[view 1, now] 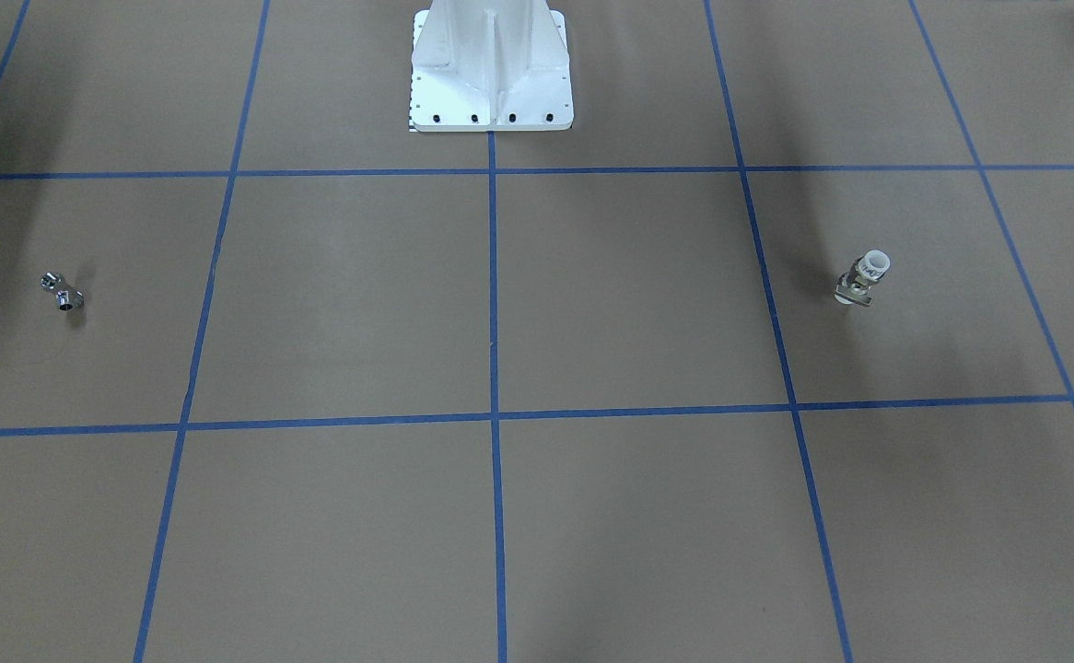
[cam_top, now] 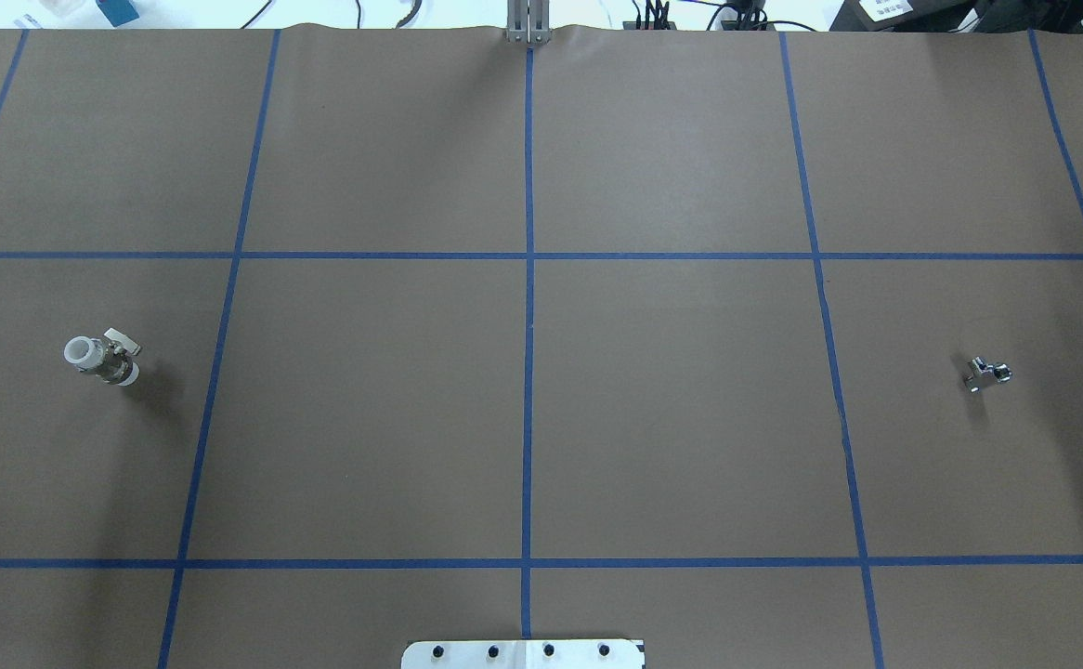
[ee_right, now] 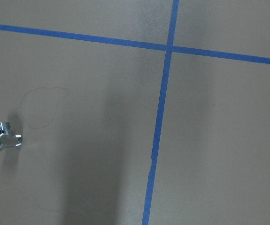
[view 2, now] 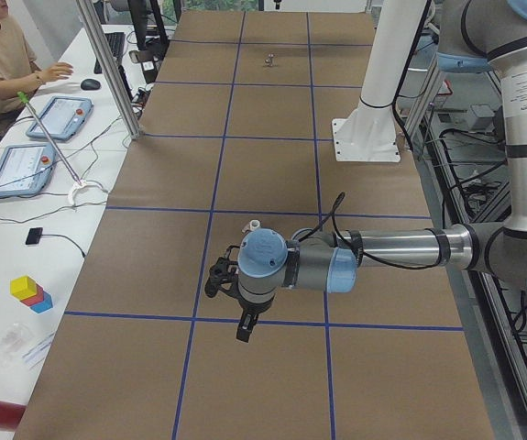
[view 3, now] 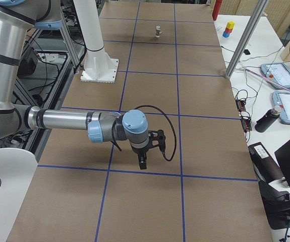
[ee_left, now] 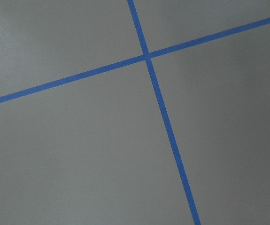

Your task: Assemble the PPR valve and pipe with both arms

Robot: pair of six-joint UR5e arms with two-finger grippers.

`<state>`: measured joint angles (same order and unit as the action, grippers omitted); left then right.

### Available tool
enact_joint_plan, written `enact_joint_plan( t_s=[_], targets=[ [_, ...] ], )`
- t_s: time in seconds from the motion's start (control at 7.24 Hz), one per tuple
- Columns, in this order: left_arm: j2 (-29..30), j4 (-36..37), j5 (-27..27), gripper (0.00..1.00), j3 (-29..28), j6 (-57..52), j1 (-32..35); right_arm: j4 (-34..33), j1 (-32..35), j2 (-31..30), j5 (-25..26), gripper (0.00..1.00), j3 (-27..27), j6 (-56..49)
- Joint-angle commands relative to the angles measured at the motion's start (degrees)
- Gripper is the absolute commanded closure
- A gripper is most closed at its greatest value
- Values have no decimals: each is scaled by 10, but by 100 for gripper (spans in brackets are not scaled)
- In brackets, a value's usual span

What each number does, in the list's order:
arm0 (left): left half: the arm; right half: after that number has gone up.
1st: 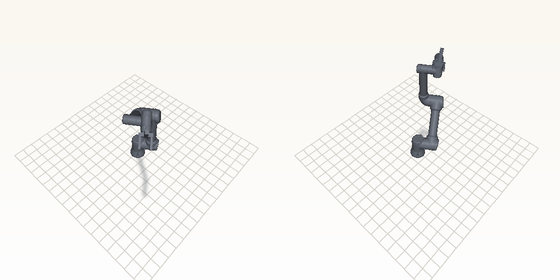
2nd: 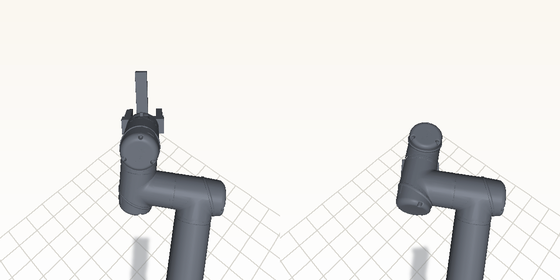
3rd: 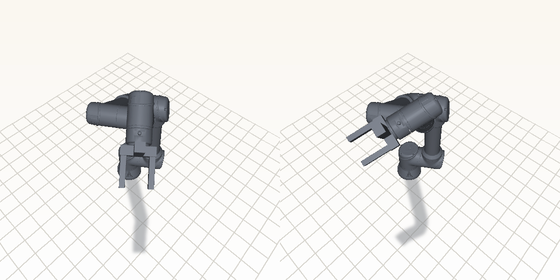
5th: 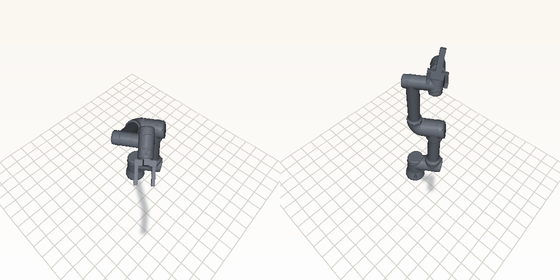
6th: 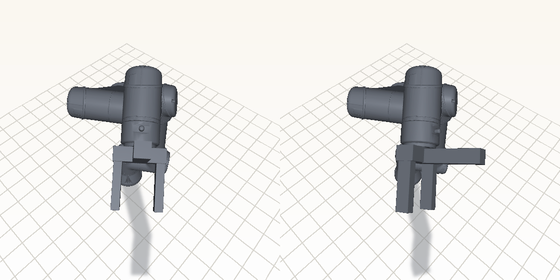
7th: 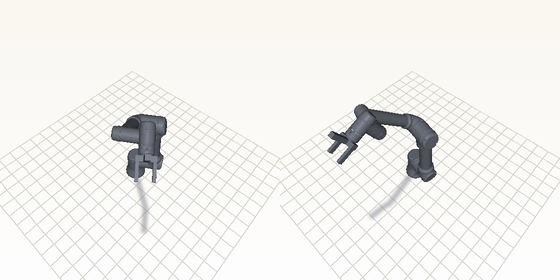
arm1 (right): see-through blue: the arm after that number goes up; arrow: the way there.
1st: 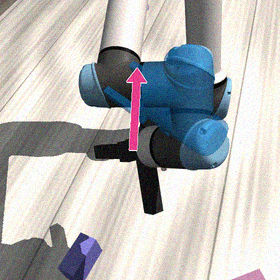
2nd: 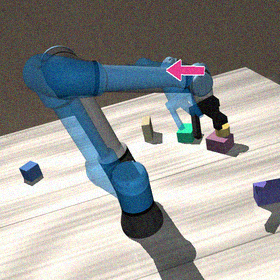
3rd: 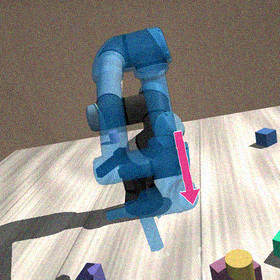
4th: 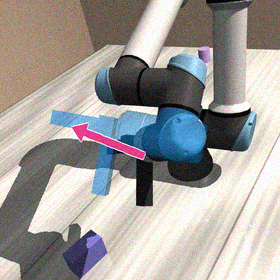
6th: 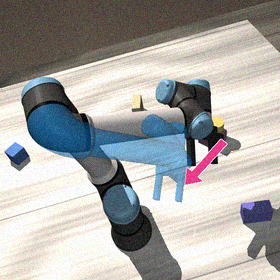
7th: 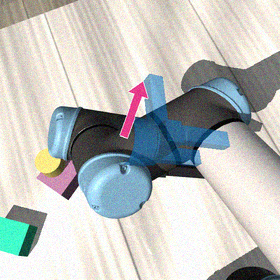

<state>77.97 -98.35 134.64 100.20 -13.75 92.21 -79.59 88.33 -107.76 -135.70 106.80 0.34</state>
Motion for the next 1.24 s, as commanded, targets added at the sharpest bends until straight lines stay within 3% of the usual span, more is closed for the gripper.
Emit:
enact_joint_plan(
  t_s=[0.0, 0.28, 0.55, 0.83, 0.97, 1.1],
  targets=[
    [2, -13, 0, 0, 4, 0, -2, 0, 0, 0, 0, 0, 0, 1],
    [3, -48, 6, 0, 4, 1, -6, 0, 0, 0, 0, 0, 1, 2],
    [7, -159, 11, 0, -5, 7, -10, 0, 0, 0, 0, 0, 2, 2],
    [89, -189, 15, 0, -22, 38, -59, 0, 0, 0, -1, 0, 2, 3],
    [132, -194, 14, 0, -15, 230, -113, 0, 0, 0, -1, 0, 3, 3],
    [147, -223, 5, 0, -15, 313, -167, 0, 0, 0, -1, 0, 3, 4]
  ],
)
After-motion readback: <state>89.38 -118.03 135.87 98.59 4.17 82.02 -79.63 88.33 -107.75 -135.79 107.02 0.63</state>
